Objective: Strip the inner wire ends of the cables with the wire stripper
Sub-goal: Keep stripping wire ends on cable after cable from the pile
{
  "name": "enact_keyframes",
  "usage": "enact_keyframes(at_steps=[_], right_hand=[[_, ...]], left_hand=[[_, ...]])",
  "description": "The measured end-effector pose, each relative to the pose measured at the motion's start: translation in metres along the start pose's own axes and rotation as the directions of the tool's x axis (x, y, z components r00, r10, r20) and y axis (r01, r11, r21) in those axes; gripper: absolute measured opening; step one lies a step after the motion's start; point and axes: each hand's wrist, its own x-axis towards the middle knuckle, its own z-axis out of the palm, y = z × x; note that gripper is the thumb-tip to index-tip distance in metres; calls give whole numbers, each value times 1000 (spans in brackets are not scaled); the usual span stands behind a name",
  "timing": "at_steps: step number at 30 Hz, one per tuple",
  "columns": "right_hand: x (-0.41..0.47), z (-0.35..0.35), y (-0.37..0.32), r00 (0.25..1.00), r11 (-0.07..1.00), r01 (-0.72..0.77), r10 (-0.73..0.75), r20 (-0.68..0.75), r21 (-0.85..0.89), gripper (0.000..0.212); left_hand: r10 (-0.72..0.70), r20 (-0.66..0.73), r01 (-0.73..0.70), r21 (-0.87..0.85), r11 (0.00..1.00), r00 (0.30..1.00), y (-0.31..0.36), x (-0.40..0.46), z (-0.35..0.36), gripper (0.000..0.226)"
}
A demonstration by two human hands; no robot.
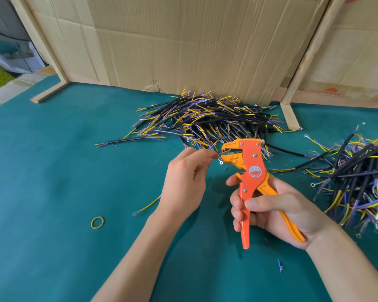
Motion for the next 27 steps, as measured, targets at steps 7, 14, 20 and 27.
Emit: enact_keyframes(at_steps=[7,14,20,27], right_hand=[[0,0,1,1000,999,-10,10,-5,-39,39],[1,2,2,998,999,-11,9,-56,-36,24],[0,5,0,997,998,-25,21,-68,-52,24],[5,14,2,980,999,21,-27,-196,-31,24]], left_hand=[[-4,-38,4,18,1000,999,-1,0,1,23],[-3,-38,3,11,1000,999,-2,0,2,22],[-12,-30,12,1,1000,999,-3,-1,3,20],[-15,-39,13,-41,999,999,-2,-1,4,18]])
